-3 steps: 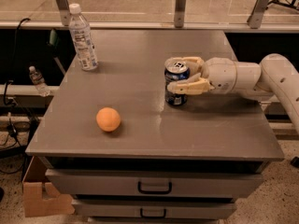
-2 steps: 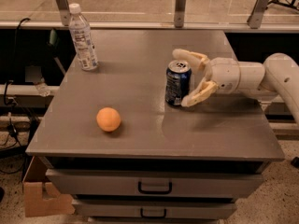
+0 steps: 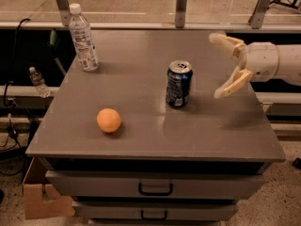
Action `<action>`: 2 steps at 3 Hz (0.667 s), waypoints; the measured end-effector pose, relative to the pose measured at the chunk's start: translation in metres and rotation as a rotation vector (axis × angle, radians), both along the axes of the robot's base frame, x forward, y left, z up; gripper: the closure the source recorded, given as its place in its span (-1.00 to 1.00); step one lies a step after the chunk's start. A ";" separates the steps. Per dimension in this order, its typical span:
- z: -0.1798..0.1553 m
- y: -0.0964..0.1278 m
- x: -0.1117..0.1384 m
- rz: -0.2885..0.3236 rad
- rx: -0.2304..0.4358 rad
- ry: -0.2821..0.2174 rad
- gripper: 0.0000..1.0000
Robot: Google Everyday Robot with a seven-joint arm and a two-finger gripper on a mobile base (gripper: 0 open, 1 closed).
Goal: Place pepsi can upright
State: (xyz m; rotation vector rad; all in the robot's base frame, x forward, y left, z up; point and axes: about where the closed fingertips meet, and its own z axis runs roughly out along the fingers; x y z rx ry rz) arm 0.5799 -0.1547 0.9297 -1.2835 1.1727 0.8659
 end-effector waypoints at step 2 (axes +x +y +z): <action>0.040 -0.079 0.021 -0.209 -0.132 -0.034 -1.00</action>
Offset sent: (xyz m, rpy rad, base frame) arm 0.0150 -0.0567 0.0290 -0.1086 -0.0269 -0.1504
